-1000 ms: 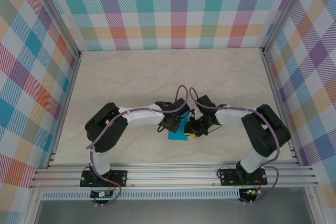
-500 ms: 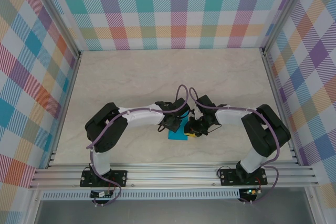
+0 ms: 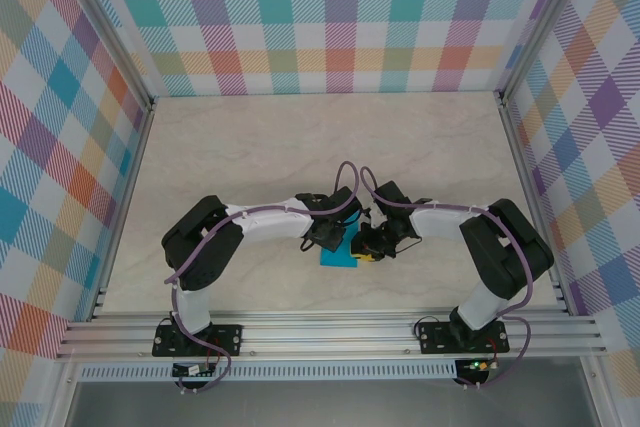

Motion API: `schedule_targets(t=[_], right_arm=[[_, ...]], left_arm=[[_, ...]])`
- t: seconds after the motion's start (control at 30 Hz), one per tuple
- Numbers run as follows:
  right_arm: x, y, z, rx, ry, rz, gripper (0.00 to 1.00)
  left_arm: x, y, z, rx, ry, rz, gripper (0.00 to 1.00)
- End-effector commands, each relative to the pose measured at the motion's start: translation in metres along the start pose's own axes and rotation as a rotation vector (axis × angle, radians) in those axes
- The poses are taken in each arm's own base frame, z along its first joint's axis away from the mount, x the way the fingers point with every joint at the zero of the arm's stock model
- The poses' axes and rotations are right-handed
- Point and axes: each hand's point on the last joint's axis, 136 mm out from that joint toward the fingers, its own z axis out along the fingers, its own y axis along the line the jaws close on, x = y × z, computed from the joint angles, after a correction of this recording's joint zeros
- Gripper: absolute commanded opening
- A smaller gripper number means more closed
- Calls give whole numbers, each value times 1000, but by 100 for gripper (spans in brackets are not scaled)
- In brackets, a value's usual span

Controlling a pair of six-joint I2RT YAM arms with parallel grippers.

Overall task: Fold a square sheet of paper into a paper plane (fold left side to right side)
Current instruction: Fold the triangle a second time at the center of the table.

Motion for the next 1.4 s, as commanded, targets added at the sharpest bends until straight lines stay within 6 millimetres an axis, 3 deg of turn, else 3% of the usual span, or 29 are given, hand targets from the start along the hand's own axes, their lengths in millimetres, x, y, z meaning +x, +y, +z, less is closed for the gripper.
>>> schedule_targets(t=[0.0, 0.3, 0.73, 1.17, 1.37], right_arm=[[4, -19, 10, 81, 12, 9, 20], [4, -18, 10, 79, 13, 7, 20], [1, -11, 8, 51, 7, -3, 21], [0, -11, 9, 55, 7, -2, 21], [0, -10, 8, 49, 8, -3, 21]], left_arm=[[1, 11, -1, -34, 0, -4, 16], [4, 5, 7, -9, 14, -7, 17], [22, 3, 19, 5, 66, -18, 17], [22, 13, 7, -33, 45, -17, 16], [27, 12, 14, -30, 61, -17, 16]])
